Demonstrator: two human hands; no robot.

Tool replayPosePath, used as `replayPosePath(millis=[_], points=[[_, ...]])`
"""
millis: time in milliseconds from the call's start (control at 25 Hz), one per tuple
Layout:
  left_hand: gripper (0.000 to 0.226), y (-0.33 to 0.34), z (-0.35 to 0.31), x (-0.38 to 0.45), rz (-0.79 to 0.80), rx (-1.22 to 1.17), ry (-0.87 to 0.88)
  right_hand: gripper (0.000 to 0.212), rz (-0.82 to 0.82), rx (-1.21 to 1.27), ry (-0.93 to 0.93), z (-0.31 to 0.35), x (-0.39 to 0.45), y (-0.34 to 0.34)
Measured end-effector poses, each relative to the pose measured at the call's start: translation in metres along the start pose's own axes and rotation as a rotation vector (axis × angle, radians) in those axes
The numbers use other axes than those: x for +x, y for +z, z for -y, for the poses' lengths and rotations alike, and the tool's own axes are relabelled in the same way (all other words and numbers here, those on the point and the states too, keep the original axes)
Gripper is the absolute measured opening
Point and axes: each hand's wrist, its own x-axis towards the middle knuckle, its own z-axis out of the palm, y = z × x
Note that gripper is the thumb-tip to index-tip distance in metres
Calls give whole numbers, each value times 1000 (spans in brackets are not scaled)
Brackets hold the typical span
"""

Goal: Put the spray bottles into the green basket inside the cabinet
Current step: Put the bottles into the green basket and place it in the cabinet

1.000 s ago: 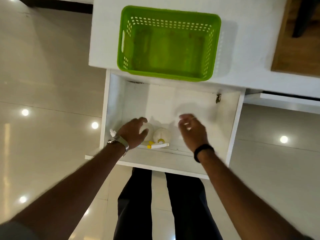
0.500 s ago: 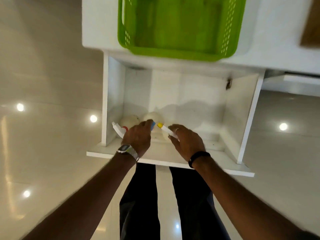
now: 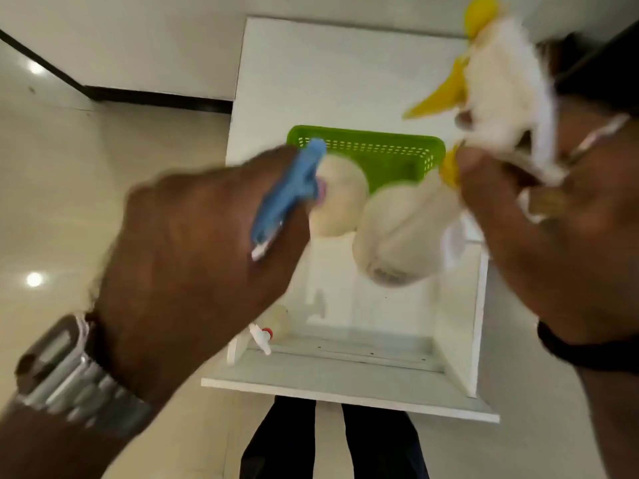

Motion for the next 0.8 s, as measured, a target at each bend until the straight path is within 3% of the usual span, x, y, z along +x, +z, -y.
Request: replayPosePath(millis=[160,360,600,800], points=[[30,36,34,59,86,31,-88,26,-77,39,136,-17,39,46],[31,115,73,90,282,109,-50,24,162,-26,236,-50,8,118],[36,140,80,103,308,96,41,27,321,-50,219,-69,-18,145],[43,137,94,106,282,-68,-52,30,355,4,176,-76,-20,147]])
